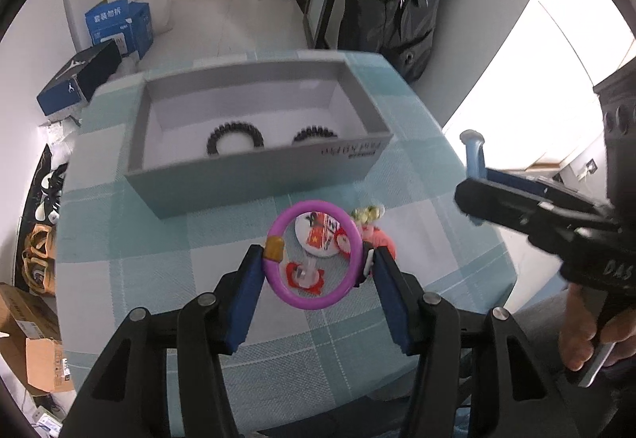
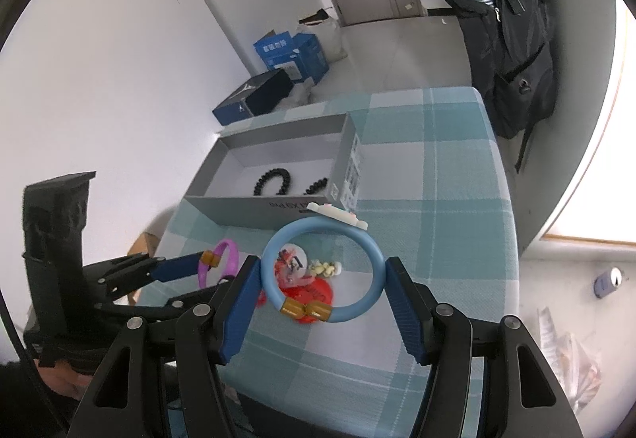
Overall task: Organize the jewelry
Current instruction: 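Carry the blue and purple rings over the grey box with both grippers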
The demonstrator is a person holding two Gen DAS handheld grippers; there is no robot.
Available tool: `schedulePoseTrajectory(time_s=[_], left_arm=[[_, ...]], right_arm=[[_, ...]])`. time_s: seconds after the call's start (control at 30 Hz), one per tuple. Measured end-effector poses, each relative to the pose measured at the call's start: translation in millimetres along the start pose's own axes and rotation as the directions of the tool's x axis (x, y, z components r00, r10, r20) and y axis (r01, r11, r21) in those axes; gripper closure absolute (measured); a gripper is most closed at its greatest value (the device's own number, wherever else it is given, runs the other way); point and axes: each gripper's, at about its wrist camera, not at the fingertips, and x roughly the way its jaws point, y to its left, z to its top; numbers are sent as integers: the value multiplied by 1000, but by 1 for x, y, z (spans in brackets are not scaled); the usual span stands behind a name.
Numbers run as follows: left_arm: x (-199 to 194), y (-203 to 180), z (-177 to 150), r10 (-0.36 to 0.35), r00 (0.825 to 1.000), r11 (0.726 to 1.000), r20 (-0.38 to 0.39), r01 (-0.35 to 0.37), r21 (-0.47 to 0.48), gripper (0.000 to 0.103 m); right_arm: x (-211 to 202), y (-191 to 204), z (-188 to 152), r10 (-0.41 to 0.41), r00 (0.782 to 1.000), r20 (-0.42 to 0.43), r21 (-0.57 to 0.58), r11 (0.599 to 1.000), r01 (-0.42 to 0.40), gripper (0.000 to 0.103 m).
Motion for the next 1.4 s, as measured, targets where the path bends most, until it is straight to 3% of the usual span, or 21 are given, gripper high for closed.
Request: schedulePoseTrajectory(time_s=[0.3,0.57,0.77,1.07,1.2,1.4], left_arm=[[-14,15,15,8,999,998,36,-5,-70,53],[-26,40,47,6,997,989,72,5,-146,53],[-36,53,70,10,996,988,91,4,-154,53],[-7,69,92,-7,999,987,36,12,-158,53],[10,81,95,-48,999,979,-2,46,-200,53],[31,85,98,-62,997,981,-47,52,-186,53]], right_arm=[[1,13,17,32,999,12,13,999,-32,41],[3,38,52,41,999,5,-43,998,-40,41],[13,55,81,72,997,-7,-69,995,-72,41],[53,70,120,70,996,-46,-138,988,-76,41],[72,60,124,68,996,-65,-96,993,-74,41],[90,43,125,66,991,-113,-58,996,-73,41]])
